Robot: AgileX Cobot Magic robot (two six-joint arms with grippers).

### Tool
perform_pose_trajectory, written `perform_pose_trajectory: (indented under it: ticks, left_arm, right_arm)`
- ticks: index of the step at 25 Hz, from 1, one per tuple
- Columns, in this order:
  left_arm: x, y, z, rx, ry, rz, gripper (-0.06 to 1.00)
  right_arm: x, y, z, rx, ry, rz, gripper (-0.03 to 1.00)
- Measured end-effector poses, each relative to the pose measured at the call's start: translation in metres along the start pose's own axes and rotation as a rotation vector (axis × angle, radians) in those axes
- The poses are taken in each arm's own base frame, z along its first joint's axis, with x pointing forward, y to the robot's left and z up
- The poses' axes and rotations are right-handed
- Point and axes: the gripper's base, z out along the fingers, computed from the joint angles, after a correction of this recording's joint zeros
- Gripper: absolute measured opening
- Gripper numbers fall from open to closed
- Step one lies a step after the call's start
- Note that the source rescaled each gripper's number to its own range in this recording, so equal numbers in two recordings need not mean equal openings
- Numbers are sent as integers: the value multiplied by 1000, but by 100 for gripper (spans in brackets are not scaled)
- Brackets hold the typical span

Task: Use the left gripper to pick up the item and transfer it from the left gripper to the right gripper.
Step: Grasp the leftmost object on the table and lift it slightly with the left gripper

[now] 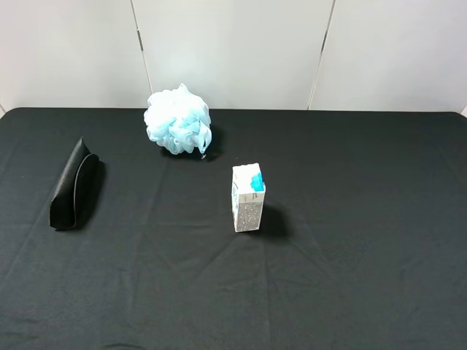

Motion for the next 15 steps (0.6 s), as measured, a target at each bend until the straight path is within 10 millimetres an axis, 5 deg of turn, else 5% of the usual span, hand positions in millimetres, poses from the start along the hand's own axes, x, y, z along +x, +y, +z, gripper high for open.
perform_pose_trajectory:
  ticks: [7,15]
  left_arm:
    - [-37,-4,2,-14,112,10,100]
    - [-79,-11,32,-39,313,23,100]
  right_arm:
    - [0,0,0,0,0,0,100]
    - [0,0,0,0,0,0,100]
